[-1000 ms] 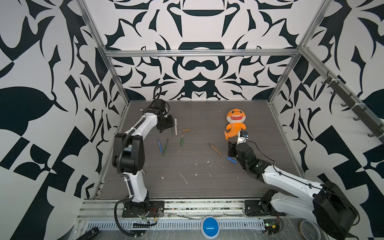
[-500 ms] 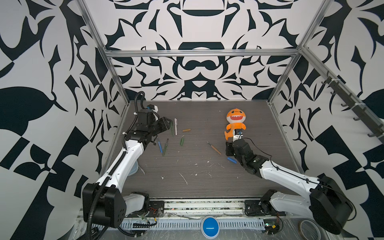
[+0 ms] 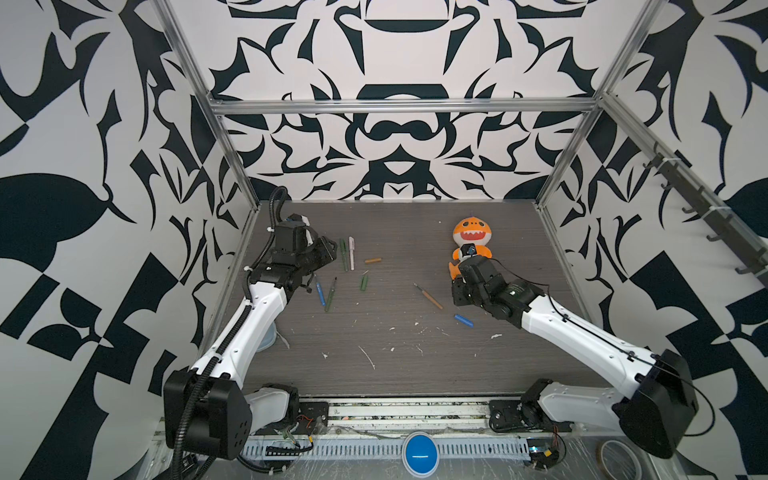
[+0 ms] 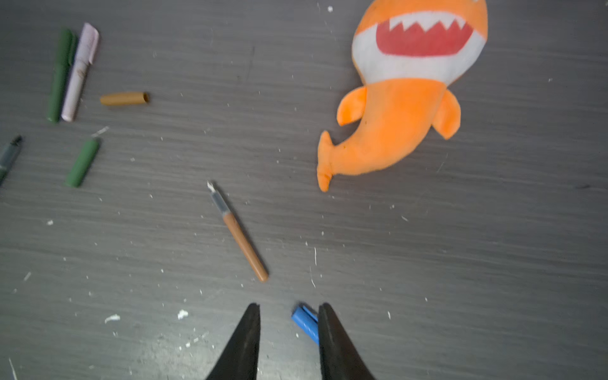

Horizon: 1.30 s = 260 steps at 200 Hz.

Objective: Insert the pens into the pen caps
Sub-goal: 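Release the green pen and move the left gripper over the blue pen, then close the left gripper on the blue pen while the right hovers over the blue cap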

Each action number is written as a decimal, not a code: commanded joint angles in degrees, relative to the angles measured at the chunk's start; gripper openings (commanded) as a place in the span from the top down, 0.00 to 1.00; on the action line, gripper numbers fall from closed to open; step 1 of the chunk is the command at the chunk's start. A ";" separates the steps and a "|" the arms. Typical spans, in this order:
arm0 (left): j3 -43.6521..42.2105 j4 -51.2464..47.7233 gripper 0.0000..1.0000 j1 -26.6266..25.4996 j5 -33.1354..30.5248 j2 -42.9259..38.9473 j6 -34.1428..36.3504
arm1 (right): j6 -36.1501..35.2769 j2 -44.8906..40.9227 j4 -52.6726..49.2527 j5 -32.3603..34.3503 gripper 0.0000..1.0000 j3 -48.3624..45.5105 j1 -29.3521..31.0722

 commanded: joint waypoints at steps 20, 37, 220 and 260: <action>-1.87 -10.84 0.55 0.82 -7.06 0.94 -1.37 | 1.39 -4.03 -7.26 -2.51 0.66 1.91 -0.01; -2.78 -12.49 0.55 1.41 -6.67 1.03 -0.39 | -0.41 -2.42 -9.25 -0.38 0.65 3.77 -0.01; 9.50 -22.86 0.67 4.32 -10.00 31.45 2.35 | -5.74 4.88 -1.51 -2.67 0.63 4.47 -0.72; 11.03 -22.17 0.71 4.42 -8.92 34.78 4.74 | -5.58 5.60 -0.92 -3.45 0.64 4.57 -0.71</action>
